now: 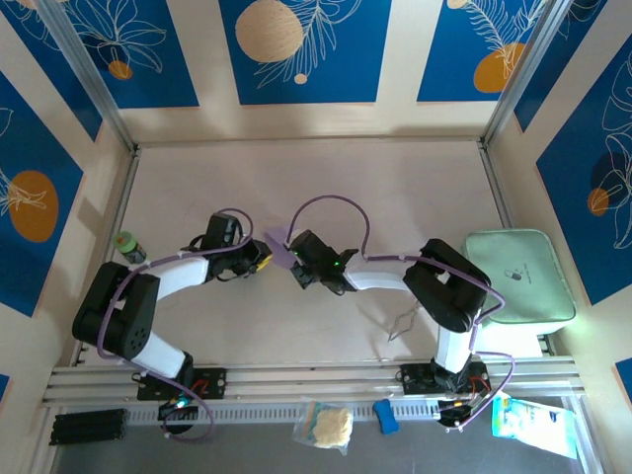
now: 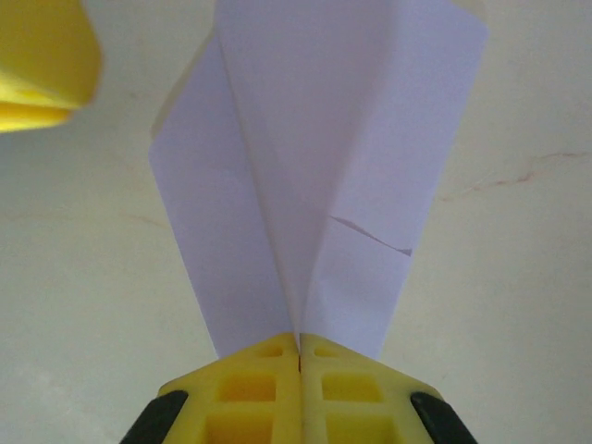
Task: Fold a paper plane with a square sheet of paper (pick it up from the middle)
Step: Fourth fold the wing at the center of the table.
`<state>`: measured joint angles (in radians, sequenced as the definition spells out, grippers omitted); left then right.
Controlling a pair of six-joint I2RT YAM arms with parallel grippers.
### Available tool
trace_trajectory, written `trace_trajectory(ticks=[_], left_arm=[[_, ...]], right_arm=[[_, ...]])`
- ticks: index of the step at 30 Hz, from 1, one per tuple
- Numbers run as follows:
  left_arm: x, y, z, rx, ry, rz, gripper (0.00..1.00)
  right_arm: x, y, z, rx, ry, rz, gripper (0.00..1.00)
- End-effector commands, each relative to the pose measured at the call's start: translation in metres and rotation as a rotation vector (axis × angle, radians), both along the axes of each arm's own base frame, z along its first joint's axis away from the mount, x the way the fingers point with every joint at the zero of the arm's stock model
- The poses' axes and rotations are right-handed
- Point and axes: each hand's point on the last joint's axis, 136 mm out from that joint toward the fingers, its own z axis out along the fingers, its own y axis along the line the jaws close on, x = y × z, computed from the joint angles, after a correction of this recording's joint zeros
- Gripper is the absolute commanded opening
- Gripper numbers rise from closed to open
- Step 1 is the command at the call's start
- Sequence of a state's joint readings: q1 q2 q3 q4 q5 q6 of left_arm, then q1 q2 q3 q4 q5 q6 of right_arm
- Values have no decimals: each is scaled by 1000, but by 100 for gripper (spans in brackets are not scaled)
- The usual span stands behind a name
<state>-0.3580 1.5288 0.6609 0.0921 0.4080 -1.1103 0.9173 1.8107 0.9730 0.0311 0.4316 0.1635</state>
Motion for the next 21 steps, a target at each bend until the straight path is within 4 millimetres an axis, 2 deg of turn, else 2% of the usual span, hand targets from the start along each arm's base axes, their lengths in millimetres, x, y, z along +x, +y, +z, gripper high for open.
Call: trace_trajectory(ticks=[1,10,21], left_arm=[[5,-16,4,-63,-27,-25,21],[10,-18,-8,-35,8,-24,18],[-4,-16,-31,8,86,-35,20]], right_arm=[[-5,9,14,93,24,46,4],[-7,8,14,112,27,71,4],[-4,6,10,73,8,67,9]])
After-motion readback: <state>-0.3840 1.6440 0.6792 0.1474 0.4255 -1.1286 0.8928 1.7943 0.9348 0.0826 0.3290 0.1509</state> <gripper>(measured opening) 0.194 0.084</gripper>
